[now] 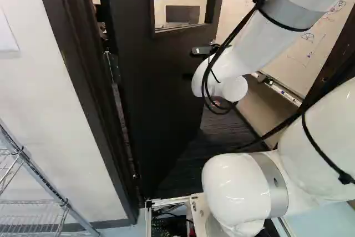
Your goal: Open the door and move inside
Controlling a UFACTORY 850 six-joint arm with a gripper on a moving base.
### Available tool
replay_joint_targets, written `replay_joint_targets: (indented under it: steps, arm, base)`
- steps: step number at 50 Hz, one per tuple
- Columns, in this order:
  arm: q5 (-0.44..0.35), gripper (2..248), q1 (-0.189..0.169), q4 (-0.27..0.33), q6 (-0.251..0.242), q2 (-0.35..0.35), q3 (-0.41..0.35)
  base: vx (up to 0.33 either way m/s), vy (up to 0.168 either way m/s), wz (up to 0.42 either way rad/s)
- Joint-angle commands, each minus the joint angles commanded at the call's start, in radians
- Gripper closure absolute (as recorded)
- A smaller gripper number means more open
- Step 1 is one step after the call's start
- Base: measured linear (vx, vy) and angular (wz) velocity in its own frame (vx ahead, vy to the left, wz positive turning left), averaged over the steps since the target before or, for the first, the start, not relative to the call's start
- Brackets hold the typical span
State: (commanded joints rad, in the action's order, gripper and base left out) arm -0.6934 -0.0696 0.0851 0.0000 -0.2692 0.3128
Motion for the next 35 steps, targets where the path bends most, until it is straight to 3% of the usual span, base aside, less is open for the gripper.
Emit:
replay_joint_targets:
  steps: [21, 35]
  arm:
    - [0.0, 3, 0.0, 0.0, 0.0, 0.004, 0.003]
    - [0.0, 3, 0.004, 0.0, 0.0, 0.069, 0.06]
  base:
    - [0.006, 0.001, 0.0]
    - [0.0, 0.0, 0.0]
